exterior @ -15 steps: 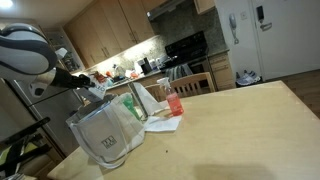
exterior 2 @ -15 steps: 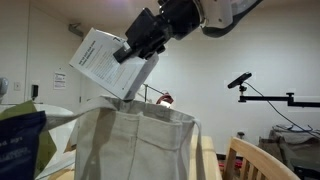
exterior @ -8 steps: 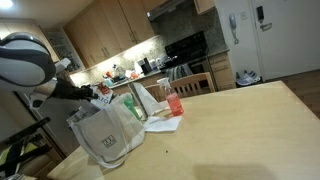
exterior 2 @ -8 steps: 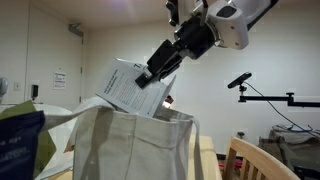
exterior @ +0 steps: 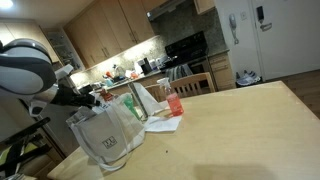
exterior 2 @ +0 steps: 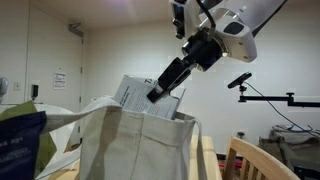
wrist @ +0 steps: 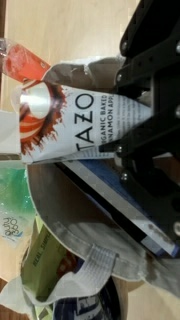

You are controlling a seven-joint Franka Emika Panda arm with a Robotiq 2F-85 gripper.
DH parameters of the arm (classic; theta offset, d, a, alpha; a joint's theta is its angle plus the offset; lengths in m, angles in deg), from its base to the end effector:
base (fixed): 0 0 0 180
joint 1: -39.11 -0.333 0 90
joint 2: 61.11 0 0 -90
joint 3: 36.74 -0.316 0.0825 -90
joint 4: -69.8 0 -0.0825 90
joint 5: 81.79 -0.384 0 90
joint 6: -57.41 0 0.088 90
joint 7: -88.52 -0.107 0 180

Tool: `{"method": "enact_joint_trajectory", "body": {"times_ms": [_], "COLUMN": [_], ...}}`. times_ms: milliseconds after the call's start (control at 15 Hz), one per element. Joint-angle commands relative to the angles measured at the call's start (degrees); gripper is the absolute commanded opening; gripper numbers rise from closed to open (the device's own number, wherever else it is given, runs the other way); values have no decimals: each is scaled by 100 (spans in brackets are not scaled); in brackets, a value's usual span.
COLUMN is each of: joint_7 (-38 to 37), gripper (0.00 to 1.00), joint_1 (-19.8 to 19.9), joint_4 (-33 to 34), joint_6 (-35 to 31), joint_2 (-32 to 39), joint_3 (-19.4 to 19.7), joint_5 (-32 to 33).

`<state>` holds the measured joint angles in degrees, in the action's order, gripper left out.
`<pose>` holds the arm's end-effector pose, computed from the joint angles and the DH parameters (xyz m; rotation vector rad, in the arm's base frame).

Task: Pick up the three objects from the table, put them in the carrier bag and move the bag to the center of the table

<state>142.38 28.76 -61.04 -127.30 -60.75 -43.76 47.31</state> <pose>0.4190 0.2095 0.3464 -0.4471 2.3054 0.1989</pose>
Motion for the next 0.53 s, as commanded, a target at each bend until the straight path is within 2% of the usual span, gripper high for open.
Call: {"method": "enact_joint_trajectory", "body": {"times_ms": [0,133,467], "joint_7": [-139,-364,-799], "gripper": [15,15,15], "joint_1": [-21,-118,-161], "joint_4": [133,580,1341], "joint_6": [-64,-608,-1454], "joint_2": [-153,-91,181], "joint_3": [-139,-282,-450], "joint_5": [6,-276,-1017]}}
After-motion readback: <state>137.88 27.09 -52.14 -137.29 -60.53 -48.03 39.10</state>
